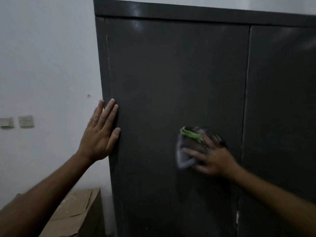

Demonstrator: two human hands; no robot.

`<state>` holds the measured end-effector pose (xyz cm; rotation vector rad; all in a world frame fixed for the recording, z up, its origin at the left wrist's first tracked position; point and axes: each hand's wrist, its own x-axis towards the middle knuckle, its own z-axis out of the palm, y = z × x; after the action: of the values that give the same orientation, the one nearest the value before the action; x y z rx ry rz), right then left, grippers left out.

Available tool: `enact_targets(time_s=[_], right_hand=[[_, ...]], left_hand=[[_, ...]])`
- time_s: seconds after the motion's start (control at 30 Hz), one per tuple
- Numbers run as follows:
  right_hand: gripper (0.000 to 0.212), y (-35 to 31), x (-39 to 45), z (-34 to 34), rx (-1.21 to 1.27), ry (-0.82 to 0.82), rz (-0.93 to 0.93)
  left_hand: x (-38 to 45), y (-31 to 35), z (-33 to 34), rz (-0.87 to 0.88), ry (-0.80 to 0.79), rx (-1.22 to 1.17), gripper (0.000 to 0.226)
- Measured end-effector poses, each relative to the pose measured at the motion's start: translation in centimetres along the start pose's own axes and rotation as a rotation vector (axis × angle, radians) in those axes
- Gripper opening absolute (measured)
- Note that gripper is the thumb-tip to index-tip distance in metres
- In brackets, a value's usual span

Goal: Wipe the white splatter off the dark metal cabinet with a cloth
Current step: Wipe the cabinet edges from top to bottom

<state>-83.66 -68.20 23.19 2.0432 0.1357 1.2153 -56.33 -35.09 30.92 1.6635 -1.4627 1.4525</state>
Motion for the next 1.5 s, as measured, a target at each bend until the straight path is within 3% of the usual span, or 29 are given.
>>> enact_targets(time_s=[0.07, 0.13, 0.2, 0.27, 0.33, 0.47, 0.53, 0.6, 0.67, 0.73, 0.8, 0.87, 1.03, 1.1, 1.23, 1.37, 1.5], right_hand=[[0.079, 5.1, 0.8, -1.2, -0.009, 0.009, 0.260], [0.073, 6.1, 5.4, -2.2, 0.002, 0.064, 0.615], [0.070, 2.9, 11.5, -2.3, 0.036, 0.148, 0.940], [0.070, -1.8, 16.3, -2.2, 0.068, 0.194, 1.019], [0.068, -7.7, 17.7, -1.2, 0.103, 0.149, 0.811], [0.065, -18.0, 10.4, 1.7, 0.171, -0.037, 0.102], [0.056, -18.2, 5.4, 2.5, 0.182, -0.113, -0.237], [0.052, -14.9, 3.6, 3.0, 0.215, -0.135, -0.428], [0.048, -11.8, 5.3, 2.7, 0.252, -0.093, -0.389], [0.051, -11.5, 9.3, 1.7, 0.264, -0.028, -0.140], [0.057, -14.0, 13.3, 0.8, 0.267, 0.027, 0.083], [0.060, -18.0, 15.0, 1.2, 0.296, -0.004, 0.143], [0.051, -26.0, 5.8, 3.9, 0.242, -0.294, -0.421], [0.042, -25.6, 0.7, 4.2, 0.307, -0.349, -0.517], [0.050, -18.7, -6.1, 5.1, 0.379, -0.418, -0.566], [0.046, -11.1, -8.8, 4.2, 0.404, -0.314, -0.458], [0.054, -14.1, -7.7, 4.3, 0.322, -0.225, -0.298]], left_hand=[[-0.1, 0.1, 0.0, -0.013, -0.011, 0.007, 0.070], [-0.1, 0.2, 0.1, -0.012, -0.008, 0.021, 0.069], [0.0, 0.1, 0.0, -0.016, -0.015, 0.026, 0.069], [-0.1, 0.1, 0.0, -0.020, -0.020, 0.030, 0.069], [-0.1, 0.0, -0.1, -0.006, -0.027, 0.045, 0.068], [0.0, 0.2, -0.4, 0.014, -0.042, 0.080, 0.066], [-0.1, 0.4, -1.0, 0.000, -0.069, 0.098, 0.066], [-0.1, 0.5, -1.5, -0.009, -0.111, 0.118, 0.066], [0.1, 0.7, -2.0, -0.017, -0.145, 0.127, 0.065], [0.3, 0.8, -2.6, -0.018, -0.145, 0.121, 0.063], [0.5, 0.9, -3.0, -0.014, -0.122, 0.119, 0.060], [0.5, 0.9, -3.2, -0.017, -0.096, 0.121, 0.059], [0.2, 2.3, -2.6, -0.089, -0.082, 0.120, 0.060], [0.0, 3.0, -2.2, -0.128, -0.090, 0.124, 0.064], [-0.4, 3.9, -1.6, -0.149, -0.100, 0.153, 0.070], [-0.4, 4.4, -0.6, -0.192, -0.089, 0.150, 0.075], [-0.5, 4.1, 0.5, -0.182, -0.026, 0.148, 0.074]])
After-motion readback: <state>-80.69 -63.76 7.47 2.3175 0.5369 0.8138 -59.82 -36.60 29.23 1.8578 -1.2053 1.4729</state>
